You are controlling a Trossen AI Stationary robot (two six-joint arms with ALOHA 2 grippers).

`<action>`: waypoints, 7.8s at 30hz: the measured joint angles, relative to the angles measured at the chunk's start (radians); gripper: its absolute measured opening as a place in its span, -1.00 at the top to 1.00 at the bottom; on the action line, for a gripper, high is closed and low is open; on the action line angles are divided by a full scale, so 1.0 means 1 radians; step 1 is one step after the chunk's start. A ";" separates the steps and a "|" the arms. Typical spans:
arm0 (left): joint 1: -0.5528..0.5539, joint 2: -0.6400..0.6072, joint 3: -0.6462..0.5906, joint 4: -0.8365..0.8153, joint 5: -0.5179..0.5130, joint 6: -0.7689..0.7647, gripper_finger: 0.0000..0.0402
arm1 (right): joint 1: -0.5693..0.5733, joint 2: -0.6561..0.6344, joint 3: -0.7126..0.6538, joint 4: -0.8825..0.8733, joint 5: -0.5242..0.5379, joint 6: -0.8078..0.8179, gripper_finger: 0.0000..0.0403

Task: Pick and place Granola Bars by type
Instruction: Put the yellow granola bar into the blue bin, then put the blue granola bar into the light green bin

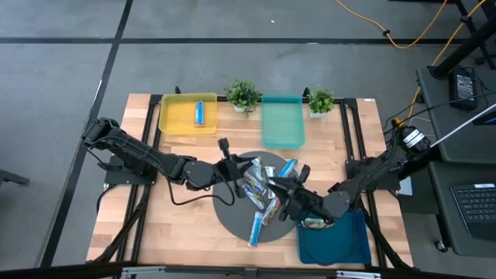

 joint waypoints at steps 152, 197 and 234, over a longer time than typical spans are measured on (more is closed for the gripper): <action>-0.106 -0.010 0.000 -0.259 -0.522 -0.245 -0.04 | 0.173 -0.114 0.423 -1.135 -0.531 0.894 0.91; -0.100 -0.010 0.000 -0.366 -0.463 -0.377 -0.01 | 0.466 -0.109 0.105 -1.632 -0.882 2.198 0.90; -0.100 -0.010 0.000 -0.462 -0.417 -0.476 0.01 | 0.463 -0.109 0.034 -1.529 -0.957 2.305 0.28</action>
